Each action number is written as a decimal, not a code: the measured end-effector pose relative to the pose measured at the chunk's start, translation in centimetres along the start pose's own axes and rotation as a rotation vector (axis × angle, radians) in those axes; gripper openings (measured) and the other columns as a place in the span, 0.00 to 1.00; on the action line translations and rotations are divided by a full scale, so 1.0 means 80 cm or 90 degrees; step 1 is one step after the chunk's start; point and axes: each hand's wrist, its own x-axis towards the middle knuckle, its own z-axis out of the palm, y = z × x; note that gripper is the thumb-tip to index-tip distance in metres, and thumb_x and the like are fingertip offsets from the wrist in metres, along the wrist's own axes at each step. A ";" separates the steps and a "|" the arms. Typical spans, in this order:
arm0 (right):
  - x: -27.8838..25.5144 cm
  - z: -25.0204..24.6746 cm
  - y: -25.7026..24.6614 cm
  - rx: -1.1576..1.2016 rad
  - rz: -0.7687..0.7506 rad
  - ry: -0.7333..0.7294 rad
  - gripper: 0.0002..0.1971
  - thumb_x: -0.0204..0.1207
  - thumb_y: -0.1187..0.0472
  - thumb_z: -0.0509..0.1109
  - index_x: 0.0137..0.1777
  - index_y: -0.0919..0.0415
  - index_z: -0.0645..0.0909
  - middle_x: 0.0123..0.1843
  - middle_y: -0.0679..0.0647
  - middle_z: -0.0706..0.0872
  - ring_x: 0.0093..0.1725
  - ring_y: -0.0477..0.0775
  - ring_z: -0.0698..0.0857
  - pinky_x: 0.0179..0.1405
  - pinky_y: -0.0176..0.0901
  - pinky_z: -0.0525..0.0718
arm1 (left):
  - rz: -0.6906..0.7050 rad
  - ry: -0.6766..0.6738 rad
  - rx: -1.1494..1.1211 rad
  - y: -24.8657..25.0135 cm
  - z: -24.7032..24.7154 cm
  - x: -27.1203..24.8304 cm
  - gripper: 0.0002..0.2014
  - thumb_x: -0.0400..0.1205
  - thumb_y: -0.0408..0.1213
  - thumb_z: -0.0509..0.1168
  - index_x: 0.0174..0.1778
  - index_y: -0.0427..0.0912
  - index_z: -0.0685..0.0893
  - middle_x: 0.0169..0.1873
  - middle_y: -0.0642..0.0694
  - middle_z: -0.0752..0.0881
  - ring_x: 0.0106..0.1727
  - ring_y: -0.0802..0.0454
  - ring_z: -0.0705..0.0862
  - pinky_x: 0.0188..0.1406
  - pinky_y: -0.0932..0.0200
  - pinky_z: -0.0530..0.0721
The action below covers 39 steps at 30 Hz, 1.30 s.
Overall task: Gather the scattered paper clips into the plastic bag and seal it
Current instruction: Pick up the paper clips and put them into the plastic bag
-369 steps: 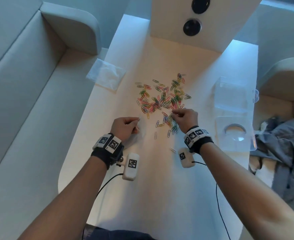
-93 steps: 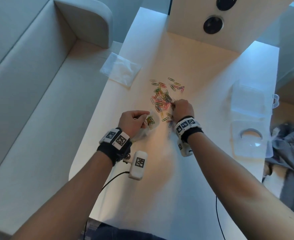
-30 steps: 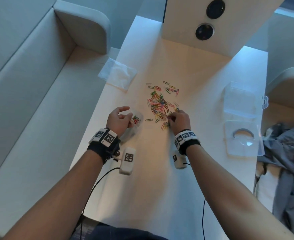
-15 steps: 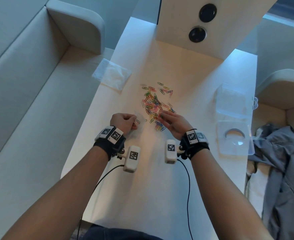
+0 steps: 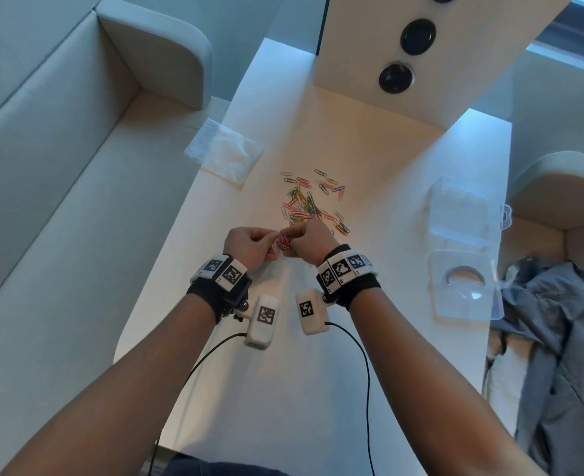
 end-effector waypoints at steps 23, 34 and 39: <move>0.098 -0.083 -0.047 -0.139 -0.200 0.118 0.14 0.81 0.64 0.65 0.64 0.60 0.85 0.60 0.57 0.89 0.57 0.60 0.88 0.63 0.53 0.85 | 0.030 0.046 -0.078 0.005 -0.055 0.039 0.05 0.81 0.37 0.69 0.46 0.45 0.91 0.42 0.43 0.92 0.41 0.49 0.90 0.43 0.52 0.89; 0.191 -0.013 0.005 -0.677 -0.163 0.058 0.35 0.84 0.40 0.51 0.86 0.53 0.48 0.88 0.60 0.45 0.86 0.68 0.47 0.82 0.68 0.51 | 0.042 0.080 -0.087 0.003 -0.075 0.062 0.06 0.82 0.36 0.67 0.43 0.49 0.89 0.41 0.46 0.91 0.29 0.60 0.84 0.36 0.58 0.84; 0.156 -0.019 0.030 -0.730 -0.259 0.048 0.26 0.87 0.54 0.56 0.83 0.58 0.61 0.85 0.63 0.59 0.82 0.69 0.63 0.76 0.66 0.69 | 0.021 0.057 -0.089 -0.004 -0.063 0.061 0.04 0.81 0.37 0.68 0.46 0.45 0.90 0.44 0.44 0.92 0.42 0.52 0.89 0.46 0.54 0.88</move>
